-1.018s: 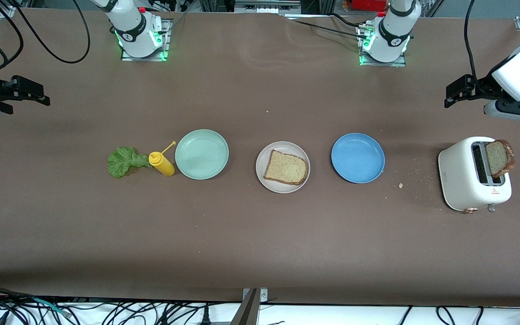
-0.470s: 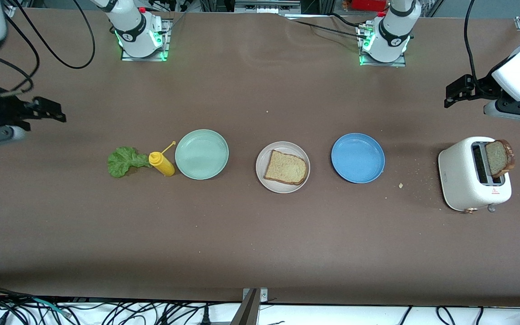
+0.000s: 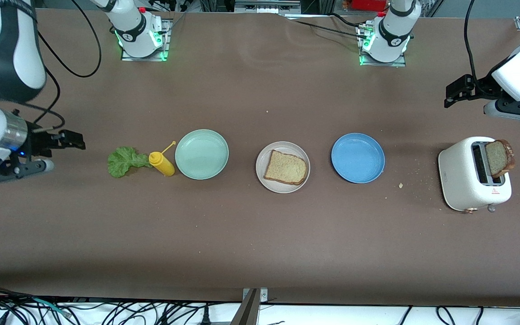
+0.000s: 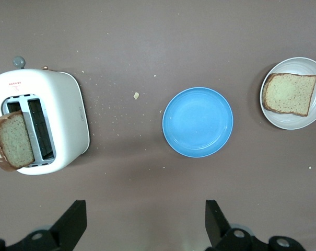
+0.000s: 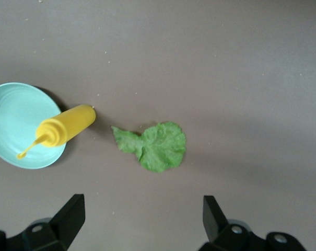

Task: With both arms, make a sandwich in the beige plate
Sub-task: 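Reach the right gripper toward the yellow mustard bottle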

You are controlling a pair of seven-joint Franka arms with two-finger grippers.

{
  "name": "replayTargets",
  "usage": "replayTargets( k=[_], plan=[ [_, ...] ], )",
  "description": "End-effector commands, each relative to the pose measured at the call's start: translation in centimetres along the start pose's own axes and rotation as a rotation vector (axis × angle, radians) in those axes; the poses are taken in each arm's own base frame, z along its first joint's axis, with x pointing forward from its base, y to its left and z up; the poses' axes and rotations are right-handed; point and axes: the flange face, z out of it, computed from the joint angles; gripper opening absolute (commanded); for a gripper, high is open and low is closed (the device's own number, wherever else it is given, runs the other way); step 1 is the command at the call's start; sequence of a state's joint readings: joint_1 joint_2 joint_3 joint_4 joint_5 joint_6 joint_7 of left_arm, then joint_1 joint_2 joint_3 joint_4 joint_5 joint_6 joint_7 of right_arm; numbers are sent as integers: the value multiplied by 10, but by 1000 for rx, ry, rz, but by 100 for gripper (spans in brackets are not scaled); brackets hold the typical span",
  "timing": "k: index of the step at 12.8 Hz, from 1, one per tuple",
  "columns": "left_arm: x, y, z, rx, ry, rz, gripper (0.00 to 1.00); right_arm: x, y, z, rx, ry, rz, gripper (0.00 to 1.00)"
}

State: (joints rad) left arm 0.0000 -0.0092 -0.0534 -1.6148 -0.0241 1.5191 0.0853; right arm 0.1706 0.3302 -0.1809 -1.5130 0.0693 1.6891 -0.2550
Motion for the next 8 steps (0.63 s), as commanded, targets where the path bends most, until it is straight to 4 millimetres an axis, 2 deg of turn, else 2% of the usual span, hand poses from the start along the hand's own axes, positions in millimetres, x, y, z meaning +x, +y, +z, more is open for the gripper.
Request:
replayTargets(
  k=[1, 3, 5, 7, 8],
  plan=[
    [-3, 1, -3, 15, 10, -7, 100, 30, -12, 14, -17, 6, -8, 100],
    [-3, 1, -3, 15, 10, -7, 100, 38, -19, 23, -19, -4, -22, 100],
    [-3, 1, -3, 15, 10, -7, 100, 41, -38, 22, -24, 0, -66, 100],
    [-2, 1, -3, 15, 12, -6, 100, 45, -46, 21, -25, 22, -110, 100],
    [-3, 1, -3, 15, 10, -6, 100, 46, -59, 20, -28, 23, -168, 100]
  ],
)
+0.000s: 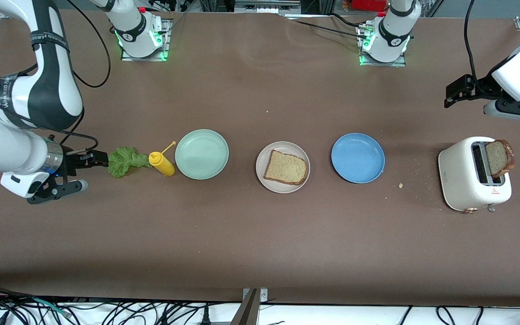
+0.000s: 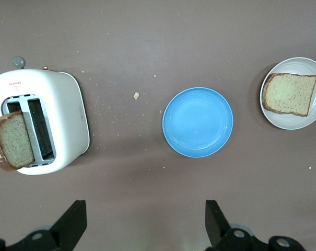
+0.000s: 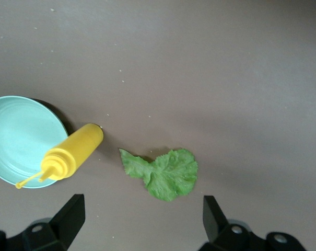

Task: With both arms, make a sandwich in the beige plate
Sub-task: 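Reach the right gripper toward the yellow mustard bottle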

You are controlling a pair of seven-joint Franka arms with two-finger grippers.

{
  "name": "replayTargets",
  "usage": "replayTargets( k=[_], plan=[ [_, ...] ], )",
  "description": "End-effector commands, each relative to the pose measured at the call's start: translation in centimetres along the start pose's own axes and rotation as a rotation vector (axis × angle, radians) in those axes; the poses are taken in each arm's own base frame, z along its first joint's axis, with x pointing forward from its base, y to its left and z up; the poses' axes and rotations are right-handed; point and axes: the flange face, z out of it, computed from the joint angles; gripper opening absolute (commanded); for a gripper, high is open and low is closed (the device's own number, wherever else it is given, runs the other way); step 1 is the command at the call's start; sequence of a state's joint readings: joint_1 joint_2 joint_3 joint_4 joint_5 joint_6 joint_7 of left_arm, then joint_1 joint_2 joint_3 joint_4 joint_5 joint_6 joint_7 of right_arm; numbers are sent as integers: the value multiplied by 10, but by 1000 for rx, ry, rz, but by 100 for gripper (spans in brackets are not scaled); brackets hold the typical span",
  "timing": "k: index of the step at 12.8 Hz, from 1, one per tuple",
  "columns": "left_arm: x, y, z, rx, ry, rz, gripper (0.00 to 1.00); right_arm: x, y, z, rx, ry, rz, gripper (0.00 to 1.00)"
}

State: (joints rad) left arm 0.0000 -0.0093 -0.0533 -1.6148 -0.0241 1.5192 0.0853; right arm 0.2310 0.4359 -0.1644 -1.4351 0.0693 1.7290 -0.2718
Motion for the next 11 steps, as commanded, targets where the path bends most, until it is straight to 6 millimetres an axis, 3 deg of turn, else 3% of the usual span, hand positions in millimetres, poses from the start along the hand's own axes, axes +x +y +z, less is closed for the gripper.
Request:
replayTargets(
  k=[1, 3, 6, 8, 11],
  plan=[
    [-3, 1, -3, 15, 10, -6, 100, 11, -29, -6, 1, 26, -145, 100],
    [-3, 1, -3, 15, 10, -6, 100, 11, -59, -18, 91, 128, -315, 100],
    [-3, 1, -3, 15, 10, -6, 100, -12, -65, -22, 244, 276, -563, 100],
    [-3, 1, -3, 15, 10, -6, 100, -19, -43, -10, 295, 337, -693, 100],
    [-3, 1, -3, 15, 10, -6, 100, -32, 18, 30, 384, 449, -794, 100]
  ],
)
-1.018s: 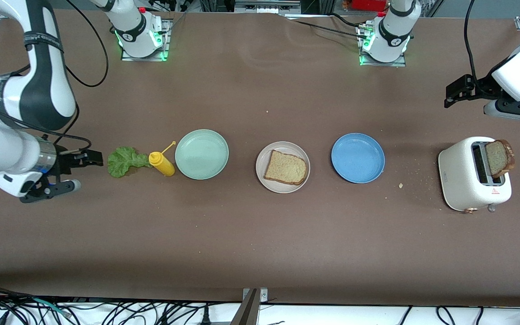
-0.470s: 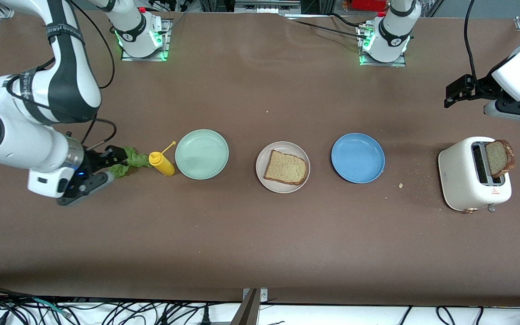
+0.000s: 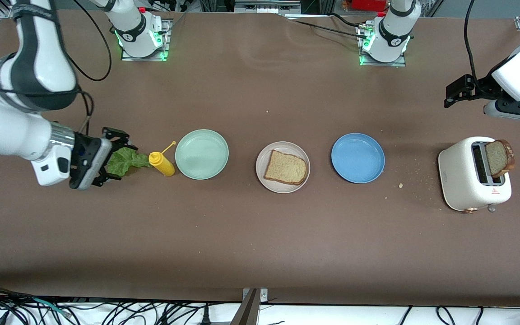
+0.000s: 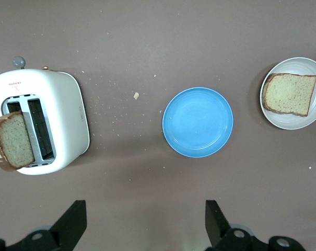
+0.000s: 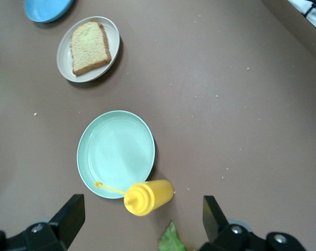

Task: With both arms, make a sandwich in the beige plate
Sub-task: 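Grasp the yellow mustard bottle with the right gripper and lift it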

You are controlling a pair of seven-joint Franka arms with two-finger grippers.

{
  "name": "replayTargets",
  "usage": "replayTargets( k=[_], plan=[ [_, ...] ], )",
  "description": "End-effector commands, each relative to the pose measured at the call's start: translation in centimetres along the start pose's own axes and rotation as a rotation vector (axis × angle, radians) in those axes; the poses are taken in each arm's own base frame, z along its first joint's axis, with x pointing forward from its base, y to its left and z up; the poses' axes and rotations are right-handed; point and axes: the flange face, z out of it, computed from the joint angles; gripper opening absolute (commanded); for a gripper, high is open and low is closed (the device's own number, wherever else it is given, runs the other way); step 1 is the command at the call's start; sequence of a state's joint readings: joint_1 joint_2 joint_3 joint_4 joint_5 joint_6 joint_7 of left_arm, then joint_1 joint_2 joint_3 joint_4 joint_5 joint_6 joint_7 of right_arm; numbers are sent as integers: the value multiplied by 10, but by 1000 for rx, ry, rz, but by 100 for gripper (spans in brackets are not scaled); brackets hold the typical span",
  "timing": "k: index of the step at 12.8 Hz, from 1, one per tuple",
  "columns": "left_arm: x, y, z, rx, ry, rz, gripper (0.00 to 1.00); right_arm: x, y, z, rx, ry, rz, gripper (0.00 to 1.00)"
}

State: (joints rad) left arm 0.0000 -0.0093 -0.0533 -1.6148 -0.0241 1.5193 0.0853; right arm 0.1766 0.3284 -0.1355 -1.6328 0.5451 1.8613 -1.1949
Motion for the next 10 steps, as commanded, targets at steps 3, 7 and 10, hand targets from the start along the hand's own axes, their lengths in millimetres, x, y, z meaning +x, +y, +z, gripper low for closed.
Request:
replayTargets(
  k=[3, 7, 10],
  plan=[
    [-3, 1, -3, 15, 10, -6, 100, -92, 47, 33, 73, 158, -152, 100],
    [-3, 1, -3, 15, 10, -7, 100, -135, 64, 108, 85, 297, -312, 100],
    [-3, 1, -3, 15, 10, -7, 100, -167, 66, 171, 71, 410, -394, 100]
  ],
)
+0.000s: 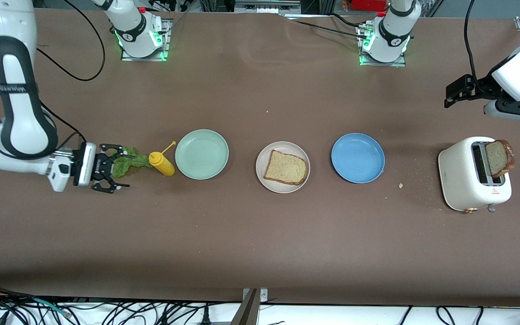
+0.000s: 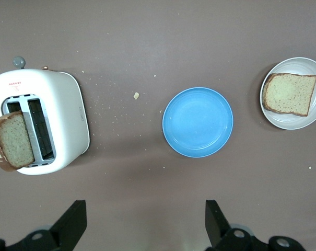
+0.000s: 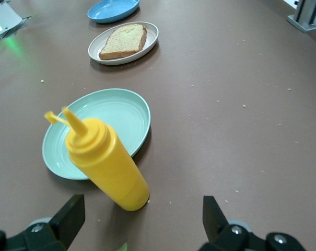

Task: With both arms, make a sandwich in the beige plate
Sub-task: 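Grasp the yellow mustard bottle with the right gripper and lift it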

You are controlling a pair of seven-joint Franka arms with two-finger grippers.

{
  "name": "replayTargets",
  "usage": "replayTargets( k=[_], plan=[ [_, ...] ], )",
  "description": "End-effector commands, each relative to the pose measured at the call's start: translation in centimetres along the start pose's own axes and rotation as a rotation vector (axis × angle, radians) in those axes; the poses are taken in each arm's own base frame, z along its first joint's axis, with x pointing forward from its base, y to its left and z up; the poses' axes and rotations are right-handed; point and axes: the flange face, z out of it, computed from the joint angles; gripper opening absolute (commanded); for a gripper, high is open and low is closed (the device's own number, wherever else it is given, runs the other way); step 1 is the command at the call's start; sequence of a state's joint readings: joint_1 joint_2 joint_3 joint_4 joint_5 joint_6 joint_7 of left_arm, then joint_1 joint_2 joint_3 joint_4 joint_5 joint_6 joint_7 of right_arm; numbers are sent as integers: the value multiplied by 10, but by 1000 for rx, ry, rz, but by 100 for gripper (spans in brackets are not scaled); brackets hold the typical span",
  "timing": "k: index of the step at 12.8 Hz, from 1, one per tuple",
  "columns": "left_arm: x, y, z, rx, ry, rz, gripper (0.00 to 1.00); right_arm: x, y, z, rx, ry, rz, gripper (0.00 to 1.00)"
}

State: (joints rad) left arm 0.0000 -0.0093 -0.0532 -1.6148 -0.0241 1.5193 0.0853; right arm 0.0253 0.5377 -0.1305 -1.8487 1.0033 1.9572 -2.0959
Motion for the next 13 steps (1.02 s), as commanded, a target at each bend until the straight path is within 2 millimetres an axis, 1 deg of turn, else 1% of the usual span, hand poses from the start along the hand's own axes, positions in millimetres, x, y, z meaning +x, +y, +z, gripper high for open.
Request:
replayTargets(
  k=[1, 3, 5, 6, 10, 13],
  plan=[
    [-3, 1, -3, 14, 10, -7, 100, -31, -12, 24, -42, 60, -60, 100],
    [-3, 1, -3, 15, 8, -7, 100, -47, -28, 38, -27, 83, -62, 100],
    [-3, 1, -3, 15, 8, -7, 100, -70, -36, 63, -41, 145, -71, 100],
    [-3, 1, -4, 15, 11, -7, 100, -79, -43, 72, -52, 168, -60, 100],
    [-3, 1, -3, 15, 8, -7, 100, -85, -50, 91, -23, 170, -48, 100],
    [-3, -1, -2, 13, 9, -10, 100, -75, -52, 95, -2, 194, -52, 100]
  ],
)
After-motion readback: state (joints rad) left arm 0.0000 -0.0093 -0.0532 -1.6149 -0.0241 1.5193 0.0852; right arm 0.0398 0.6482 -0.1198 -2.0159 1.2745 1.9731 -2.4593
